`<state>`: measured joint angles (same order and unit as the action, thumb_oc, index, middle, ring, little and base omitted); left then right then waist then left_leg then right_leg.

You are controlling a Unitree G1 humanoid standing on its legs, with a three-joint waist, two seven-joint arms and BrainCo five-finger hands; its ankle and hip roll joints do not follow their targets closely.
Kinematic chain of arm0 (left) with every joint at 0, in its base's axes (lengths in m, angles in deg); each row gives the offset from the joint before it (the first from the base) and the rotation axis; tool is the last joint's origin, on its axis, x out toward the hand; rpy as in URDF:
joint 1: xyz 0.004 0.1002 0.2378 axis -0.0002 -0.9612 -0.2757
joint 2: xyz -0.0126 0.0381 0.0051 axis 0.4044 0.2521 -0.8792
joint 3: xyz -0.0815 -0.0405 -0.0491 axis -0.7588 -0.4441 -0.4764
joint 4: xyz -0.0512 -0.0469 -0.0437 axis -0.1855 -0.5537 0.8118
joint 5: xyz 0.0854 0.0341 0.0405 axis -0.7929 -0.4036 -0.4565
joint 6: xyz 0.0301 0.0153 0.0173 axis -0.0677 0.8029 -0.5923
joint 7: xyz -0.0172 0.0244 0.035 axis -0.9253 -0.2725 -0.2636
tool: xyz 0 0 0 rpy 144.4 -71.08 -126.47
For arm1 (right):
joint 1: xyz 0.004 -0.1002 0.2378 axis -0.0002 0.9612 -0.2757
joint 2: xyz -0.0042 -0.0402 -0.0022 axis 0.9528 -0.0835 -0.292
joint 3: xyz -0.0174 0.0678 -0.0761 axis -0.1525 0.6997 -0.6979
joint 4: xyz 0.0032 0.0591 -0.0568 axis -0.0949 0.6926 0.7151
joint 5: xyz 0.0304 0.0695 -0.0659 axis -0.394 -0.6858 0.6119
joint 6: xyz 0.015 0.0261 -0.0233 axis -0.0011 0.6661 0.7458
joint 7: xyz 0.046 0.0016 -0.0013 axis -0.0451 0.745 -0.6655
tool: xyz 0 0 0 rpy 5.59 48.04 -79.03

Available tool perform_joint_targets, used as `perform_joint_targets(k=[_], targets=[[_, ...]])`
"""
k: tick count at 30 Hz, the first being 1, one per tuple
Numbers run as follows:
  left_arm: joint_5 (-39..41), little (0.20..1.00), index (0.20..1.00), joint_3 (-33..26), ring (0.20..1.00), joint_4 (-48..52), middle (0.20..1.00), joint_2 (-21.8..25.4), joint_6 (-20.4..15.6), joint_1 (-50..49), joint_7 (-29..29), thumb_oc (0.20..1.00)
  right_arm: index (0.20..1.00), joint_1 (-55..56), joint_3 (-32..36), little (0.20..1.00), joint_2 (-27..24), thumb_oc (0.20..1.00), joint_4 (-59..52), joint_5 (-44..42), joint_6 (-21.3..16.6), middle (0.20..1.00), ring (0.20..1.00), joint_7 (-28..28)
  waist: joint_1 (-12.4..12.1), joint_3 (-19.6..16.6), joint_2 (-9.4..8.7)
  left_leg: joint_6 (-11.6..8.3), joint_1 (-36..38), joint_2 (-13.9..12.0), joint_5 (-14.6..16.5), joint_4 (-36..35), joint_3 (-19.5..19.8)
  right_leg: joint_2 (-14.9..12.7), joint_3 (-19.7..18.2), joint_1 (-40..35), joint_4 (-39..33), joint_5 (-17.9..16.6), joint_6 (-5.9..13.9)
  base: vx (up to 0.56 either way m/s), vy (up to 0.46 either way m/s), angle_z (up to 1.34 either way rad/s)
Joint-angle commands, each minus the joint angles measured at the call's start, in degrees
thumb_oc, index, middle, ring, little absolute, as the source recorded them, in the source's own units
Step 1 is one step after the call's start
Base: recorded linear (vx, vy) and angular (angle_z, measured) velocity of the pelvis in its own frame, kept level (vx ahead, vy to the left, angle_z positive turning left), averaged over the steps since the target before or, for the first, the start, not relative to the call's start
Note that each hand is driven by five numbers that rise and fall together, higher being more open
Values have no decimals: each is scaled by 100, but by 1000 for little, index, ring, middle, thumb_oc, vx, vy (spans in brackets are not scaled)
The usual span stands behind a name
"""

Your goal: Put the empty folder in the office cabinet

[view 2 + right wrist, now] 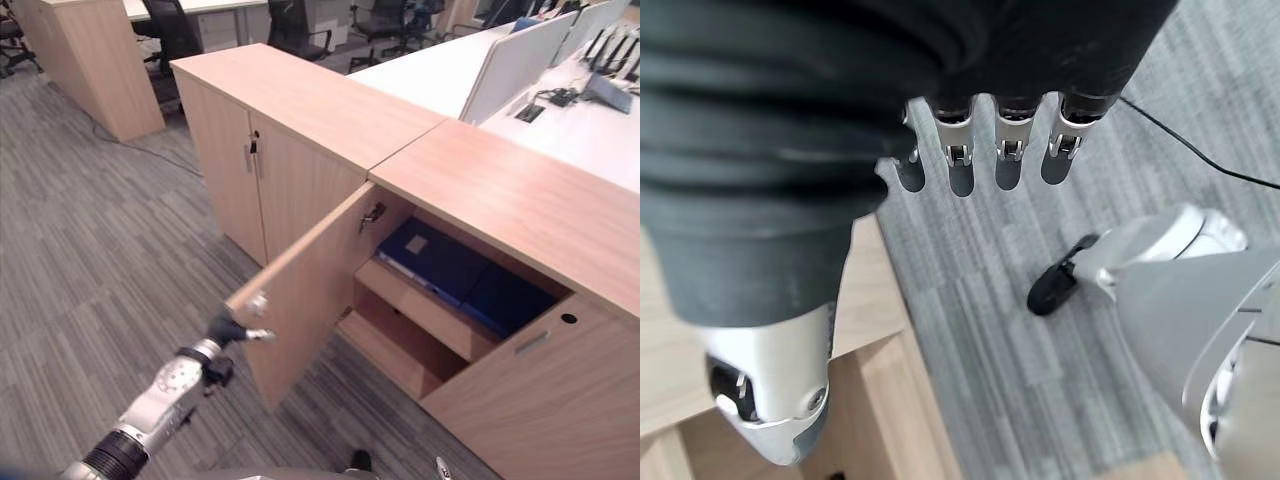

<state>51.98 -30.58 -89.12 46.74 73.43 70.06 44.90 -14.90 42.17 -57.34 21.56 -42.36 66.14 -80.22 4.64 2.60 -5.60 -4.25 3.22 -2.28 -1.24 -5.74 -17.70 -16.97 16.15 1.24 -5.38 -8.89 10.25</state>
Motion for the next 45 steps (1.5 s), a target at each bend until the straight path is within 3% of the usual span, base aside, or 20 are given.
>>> perform_joint_targets(k=[1,3,5,10,13,16,17,19,23,31,35,37,39,40,41,42,43,44,45], targets=[[295,1000,1000,-26,1000,-341,1000,-828,-146,1349,-1018,1000,1000,-223,-759,1000,-395,1000,757,1481,153,1000,1000,99,391,20,355,184,-69,-88,486,74,193,21,151,-135,38,313,290,-51,39,23],[147,1000,1000,14,1000,-110,1000,-699,-119,1197,-1261,1000,1000,3,-2280,1000,-324,1000,967,4645,475,1000,1000,-208,223,51,285,250,-164,47,485,74,335,-95,261,-149,38,222,323,-56,58,8],[14,1000,1000,-52,1000,-153,1000,-676,-115,1132,-1332,1000,1000,175,-2693,1000,-284,1000,953,5383,509,1000,1000,-419,164,43,234,286,-206,145,489,74,429,-179,332,-169,38,159,344,-22,52,7],[-48,1000,1000,-372,1000,-193,1000,-659,-65,897,-1392,1000,1000,387,-2518,1000,-241,1000,843,5127,519,1000,1000,-532,155,79,178,346,-215,270,512,74,520,-305,396,-183,54,34,373,1,51,9],[-34,1000,1000,-478,1000,-216,1000,-671,-32,791,-1383,1000,1000,169,-2668,1000,-230,1000,615,4977,490,1000,1000,-622,135,272,180,394,-175,245,535,74,415,-363,378,50,411,-44,346,-33,28,-1],[-43,1000,1000,-606,1000,-237,1000,-641,9,689,-1306,1000,1000,-139,-2841,1000,-237,1000,383,4849,471,1000,1000,-608,41,413,261,337,-47,34,662,74,111,-286,879,198,655,56,328,-38,-5,-41],[-127,1000,1000,-690,1000,-276,1000,-600,104,572,-1314,1000,1000,-263,-2900,1000,-218,1000,264,4805,451,1000,1000,-620,-22,424,221,288,35,-93,635,74,-215,-234,1556,224,687,102,250,38,-27,-101],[-170,1000,1000,-715,1000,-288,1000,-587,128,551,-1336,1000,1000,-301,-2910,1000,-229,1000,271,4776,456,1000,1000,-611,-7,398,190,272,68,-128,635,74,-303,-172,1657,185,599,131,235,26,-73,-109],[-459,1000,1000,-1049,1000,-576,1000,-663,154,336,-1238,1000,1000,-351,-2935,1000,-243,1000,411,4723,470,1000,1000,-571,-5,249,77,141,253,-349,633,96,-574,295,1406,-4,93,299,66,142,-194,-38],[-826,1000,1000,-1610,1000,-909,1000,-668,136,-106,-1071,1000,1000,-507,-2831,1000,-446,1000,452,4441,429,1000,1000,-506,13,69,158,-198,494,-912,551,297,-762,851,1139,-159,38,742,-244,144,-198,-32],[-1352,1000,1000,-2032,1000,-1581,1000,-668,250,-534,-892,1000,1000,-612,-2662,1000,-636,1000,458,4242,407,1000,1000,-460,-29,71,150,-341,380,-1318,616,1029,-796,1165,1028,-289,38,982,-494,124,-237,-8],[-1404,1000,1000,-2658,1000,-2310,1000,-833,337,-947,-389,1000,1000,37,-3100,1000,95,1000,-198,4375,223,1000,1000,-238,127,194,213,-305,308,-1668,579,2013,-896,1463,632,-350,50,1072,-687,123,-193,-23],[-1399,1000,1000,-2837,1000,-2716,1000,-852,329,-1007,-217,1000,1000,224,-3282,1000,173,1000,-475,4466,197,1000,1000,-268,164,250,226,-291,200,-1812,528,2480,-815,1612,420,-350,55,1111,-779,46,-112,-92],[-1449,1000,1000,-2990,1000,-3351,1000,-940,364,-1083,55,1000,1000,395,-3469,1000,195,1000,-788,4629,212,1000,1000,-260,137,368,237,-144,-91,-1791,399,3052,-358,1757,139,-373,66,1181,-895,21,-98,-131],[-1452,1000,1000,-2987,1000,-3382,1000,-950,344,-1068,60,1000,1000,405,-3471,1000,190,1000,-804,4631,221,1000,1000,-260,150,362,248,-145,-127,-1808,417,3097,-335,1765,149,-365,67,1185,-899,-31,-55,-125],[-1410,1000,1000,-3007,1000,-3879,1000,-1049,347,-1020,202,1000,1000,450,-3544,1000,165,1000,-974,4688,215,1000,1000,-236,118,423,231,-29,-472,-1626,495,3266,38,1777,23,-364,71,1209,-932,-31,-17,-119],[-1373,1000,1000,-3027,1000,-4783,1000,-1220,432,-968,271,1000,1000,199,-3632,1000,-41,1000,-839,4763,260,1000,1000,-140,-31,457,158,129,-981,-1246,745,3302,639,1752,-160,-419,66,1232,-932,-26,-10,-108],[-1375,1000,1000,-3026,1000,-4819,1000,-1230,411,-942,272,1000,1000,188,-3630,1000,-43,1000,-832,4762,256,1000,1000,-139,-18,458,164,140,-998,-1241,759,3317,651,1748,-148,-415,67,1237,-926,22,14,-99],[-1286,1000,1000,-3043,1000,-5524,1000,-1364,400,-804,309,1000,1000,82,-3646,1000,-79,1000,-723,4738,282,1000,1000,-159,-76,488,148,196,-1167,-1042,878,3256,912,1716,-223,-458,71,1219,-911,-53,83,-54]])
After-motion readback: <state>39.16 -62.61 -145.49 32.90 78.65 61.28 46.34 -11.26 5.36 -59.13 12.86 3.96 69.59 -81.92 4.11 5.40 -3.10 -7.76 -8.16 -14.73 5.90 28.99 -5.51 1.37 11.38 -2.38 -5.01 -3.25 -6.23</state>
